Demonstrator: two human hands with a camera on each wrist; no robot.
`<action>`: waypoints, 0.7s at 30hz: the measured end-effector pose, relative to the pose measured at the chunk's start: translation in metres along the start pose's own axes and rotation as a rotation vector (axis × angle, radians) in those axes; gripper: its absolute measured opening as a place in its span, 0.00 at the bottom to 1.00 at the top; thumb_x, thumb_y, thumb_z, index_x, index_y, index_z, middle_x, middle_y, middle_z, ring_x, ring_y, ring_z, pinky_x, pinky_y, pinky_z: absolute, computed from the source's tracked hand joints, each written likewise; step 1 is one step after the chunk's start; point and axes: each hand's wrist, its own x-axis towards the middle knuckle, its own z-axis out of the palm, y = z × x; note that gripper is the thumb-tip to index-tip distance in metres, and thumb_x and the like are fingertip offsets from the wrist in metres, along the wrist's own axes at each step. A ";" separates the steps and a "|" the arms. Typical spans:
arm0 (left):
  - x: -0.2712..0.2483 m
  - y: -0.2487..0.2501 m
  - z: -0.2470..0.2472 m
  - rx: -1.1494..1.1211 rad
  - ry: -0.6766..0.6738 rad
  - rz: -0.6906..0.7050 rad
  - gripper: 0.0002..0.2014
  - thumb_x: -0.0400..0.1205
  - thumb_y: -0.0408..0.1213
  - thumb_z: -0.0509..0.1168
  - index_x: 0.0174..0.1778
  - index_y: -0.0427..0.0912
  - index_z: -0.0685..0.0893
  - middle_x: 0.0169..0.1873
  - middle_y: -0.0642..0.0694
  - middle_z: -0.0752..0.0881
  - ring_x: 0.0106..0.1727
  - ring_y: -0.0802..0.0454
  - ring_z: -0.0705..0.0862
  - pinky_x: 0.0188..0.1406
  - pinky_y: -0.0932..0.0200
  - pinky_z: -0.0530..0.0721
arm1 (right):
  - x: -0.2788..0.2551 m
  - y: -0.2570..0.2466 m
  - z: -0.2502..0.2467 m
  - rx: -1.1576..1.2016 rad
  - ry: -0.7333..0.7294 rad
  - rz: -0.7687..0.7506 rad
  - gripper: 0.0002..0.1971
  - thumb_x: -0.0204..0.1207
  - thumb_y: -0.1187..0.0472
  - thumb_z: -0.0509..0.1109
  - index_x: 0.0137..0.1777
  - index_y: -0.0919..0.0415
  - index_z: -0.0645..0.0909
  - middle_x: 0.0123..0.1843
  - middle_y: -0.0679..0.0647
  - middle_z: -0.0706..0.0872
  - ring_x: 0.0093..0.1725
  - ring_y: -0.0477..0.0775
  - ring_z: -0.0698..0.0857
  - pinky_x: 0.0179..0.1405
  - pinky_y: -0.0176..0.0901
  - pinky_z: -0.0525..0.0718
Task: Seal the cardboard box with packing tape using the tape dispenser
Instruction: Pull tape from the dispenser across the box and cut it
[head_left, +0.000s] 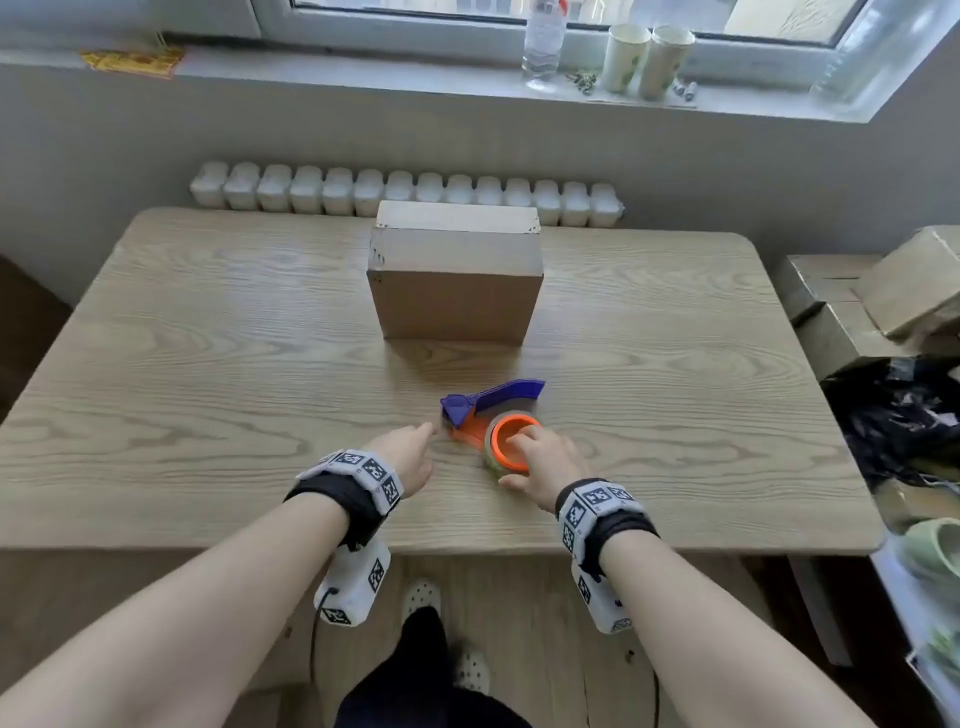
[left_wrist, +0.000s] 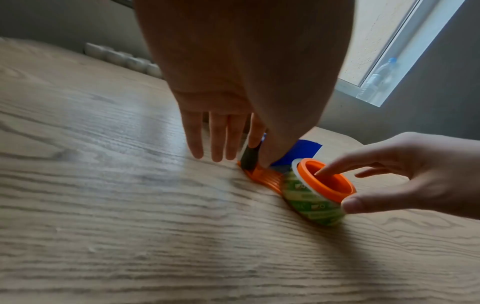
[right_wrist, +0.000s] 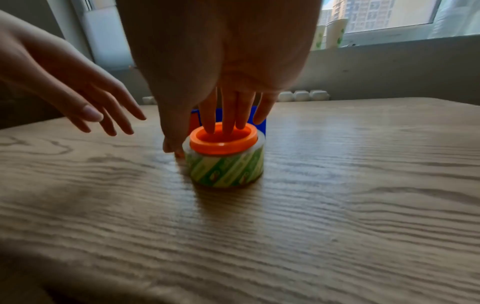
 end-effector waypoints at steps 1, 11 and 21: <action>0.003 -0.001 0.002 0.006 -0.023 -0.014 0.26 0.82 0.39 0.56 0.77 0.43 0.61 0.72 0.39 0.75 0.71 0.41 0.76 0.68 0.48 0.76 | 0.002 -0.001 0.002 -0.027 -0.017 -0.009 0.25 0.74 0.47 0.70 0.68 0.56 0.75 0.70 0.54 0.76 0.70 0.58 0.74 0.69 0.49 0.68; 0.013 -0.010 0.019 -0.035 -0.047 -0.041 0.25 0.83 0.41 0.56 0.78 0.46 0.62 0.73 0.40 0.75 0.72 0.42 0.75 0.67 0.49 0.75 | 0.013 -0.001 0.015 -0.050 -0.006 0.007 0.12 0.80 0.55 0.62 0.57 0.61 0.75 0.60 0.59 0.86 0.69 0.62 0.75 0.71 0.45 0.63; 0.000 0.002 -0.019 -0.054 0.014 -0.004 0.24 0.83 0.38 0.56 0.76 0.46 0.64 0.72 0.43 0.76 0.72 0.43 0.75 0.68 0.48 0.76 | 0.001 -0.009 -0.037 0.183 0.034 0.070 0.14 0.82 0.53 0.56 0.59 0.62 0.72 0.57 0.61 0.83 0.59 0.66 0.78 0.54 0.50 0.72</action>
